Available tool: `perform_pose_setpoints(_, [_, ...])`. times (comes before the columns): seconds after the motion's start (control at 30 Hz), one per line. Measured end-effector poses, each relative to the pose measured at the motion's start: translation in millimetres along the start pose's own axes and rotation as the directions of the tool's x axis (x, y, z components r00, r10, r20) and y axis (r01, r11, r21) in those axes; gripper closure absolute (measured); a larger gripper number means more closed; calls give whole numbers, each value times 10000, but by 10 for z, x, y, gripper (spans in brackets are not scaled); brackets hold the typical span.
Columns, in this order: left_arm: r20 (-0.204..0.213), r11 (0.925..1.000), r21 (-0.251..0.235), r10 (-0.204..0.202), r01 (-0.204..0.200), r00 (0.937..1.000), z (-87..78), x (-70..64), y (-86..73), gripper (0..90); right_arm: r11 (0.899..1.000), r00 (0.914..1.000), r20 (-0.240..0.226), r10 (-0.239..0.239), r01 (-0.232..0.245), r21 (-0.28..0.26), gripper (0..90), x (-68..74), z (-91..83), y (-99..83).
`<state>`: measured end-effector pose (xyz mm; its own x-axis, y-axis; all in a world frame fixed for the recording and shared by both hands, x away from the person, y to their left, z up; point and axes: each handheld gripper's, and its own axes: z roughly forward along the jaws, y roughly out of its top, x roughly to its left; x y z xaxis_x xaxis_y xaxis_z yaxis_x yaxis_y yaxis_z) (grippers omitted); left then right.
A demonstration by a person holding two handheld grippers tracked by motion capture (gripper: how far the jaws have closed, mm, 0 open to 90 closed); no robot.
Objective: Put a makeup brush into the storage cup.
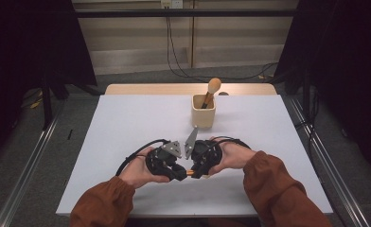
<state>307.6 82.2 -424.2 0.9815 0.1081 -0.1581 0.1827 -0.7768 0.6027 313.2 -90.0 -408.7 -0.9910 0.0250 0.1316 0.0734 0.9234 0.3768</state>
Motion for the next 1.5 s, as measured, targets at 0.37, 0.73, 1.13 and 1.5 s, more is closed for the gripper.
perform_pose_setpoints(0.37, [81,9998,93,197,-198,9998,51,4,-19,720,10000,9998,167,-71,70,41,748,-5,22,-9])
perform_pose_setpoints(0.73, [118,9996,-205,217,-215,9997,11,1,-36,745,9996,9995,305,-100,109,-277,725,4,-16,-14])
perform_pose_setpoints(1.13, [141,9976,-456,-509,515,9986,-32,64,-139,745,9977,9959,809,405,-359,-574,465,-38,0,-72])
perform_pose_setpoints(1.5, [-96,9927,-745,-958,948,9954,-114,96,-244,745,9868,9868,1071,1212,-1081,-1204,198,-85,-38,-150])
